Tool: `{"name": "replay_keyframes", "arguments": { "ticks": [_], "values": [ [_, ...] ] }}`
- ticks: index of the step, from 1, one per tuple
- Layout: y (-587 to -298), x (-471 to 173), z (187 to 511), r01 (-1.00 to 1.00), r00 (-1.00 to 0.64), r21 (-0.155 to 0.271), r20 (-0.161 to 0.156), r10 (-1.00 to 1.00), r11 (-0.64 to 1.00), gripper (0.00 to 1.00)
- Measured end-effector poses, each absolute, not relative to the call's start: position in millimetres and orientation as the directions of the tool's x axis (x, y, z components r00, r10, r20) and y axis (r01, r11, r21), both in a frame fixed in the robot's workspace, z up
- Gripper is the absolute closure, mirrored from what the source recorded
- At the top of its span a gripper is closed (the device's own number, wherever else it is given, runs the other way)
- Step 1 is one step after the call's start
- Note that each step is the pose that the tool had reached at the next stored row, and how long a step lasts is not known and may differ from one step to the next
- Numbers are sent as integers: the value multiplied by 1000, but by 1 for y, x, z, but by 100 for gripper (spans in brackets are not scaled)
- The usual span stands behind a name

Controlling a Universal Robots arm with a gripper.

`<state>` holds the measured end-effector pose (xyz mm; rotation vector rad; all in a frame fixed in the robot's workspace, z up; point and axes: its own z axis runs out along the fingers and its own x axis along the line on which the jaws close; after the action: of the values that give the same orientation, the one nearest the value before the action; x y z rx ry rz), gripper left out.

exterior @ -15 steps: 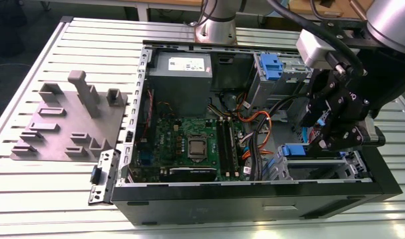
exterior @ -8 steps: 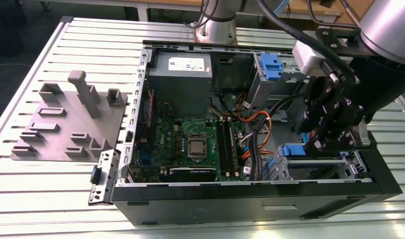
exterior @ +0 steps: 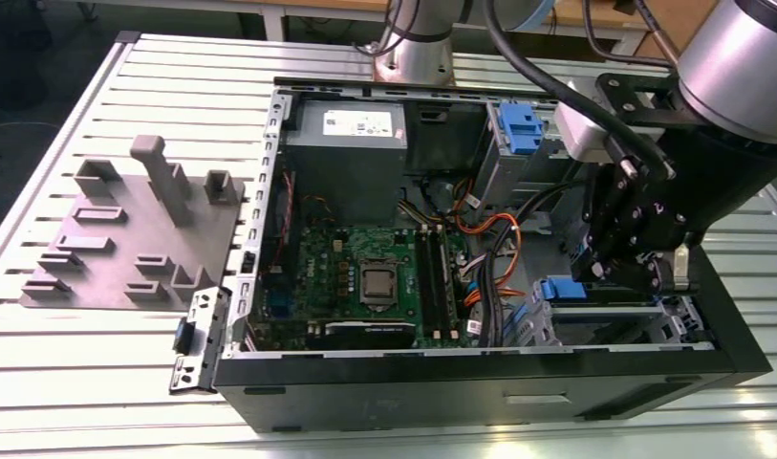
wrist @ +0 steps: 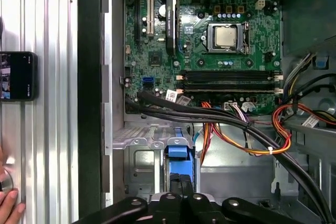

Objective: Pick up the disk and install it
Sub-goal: 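Insert the disk into the insertion slot, then insert the first disk wire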

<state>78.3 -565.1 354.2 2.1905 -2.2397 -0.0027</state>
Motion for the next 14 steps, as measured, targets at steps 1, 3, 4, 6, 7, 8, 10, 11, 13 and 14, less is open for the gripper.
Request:
{"name": "replay_keyframes", "arguments": {
  "ticks": [1,3,4,6,7,8,10,11,13,14],
  "values": [
    [-565,78,354,-1000,-22,7,5,-1000,22,87],
    [-565,78,354,-1000,-22,7,5,-1000,22,89],
    [-565,78,354,-1000,-22,7,5,-1000,22,89],
    [-565,78,354,-1000,-21,7,5,-1000,21,89],
    [-565,78,354,-1000,-21,7,5,-1000,21,89],
    [-565,78,354,-1000,-21,7,5,-1000,21,89],
    [-565,78,354,-1000,-21,7,5,-1000,21,89],
    [-565,78,354,-1000,-21,7,5,-1000,21,89],
    [-565,78,354,-1000,-21,7,5,-1000,21,89],
    [-565,78,354,-1000,-21,7,5,-1000,21,89]
  ]
}}
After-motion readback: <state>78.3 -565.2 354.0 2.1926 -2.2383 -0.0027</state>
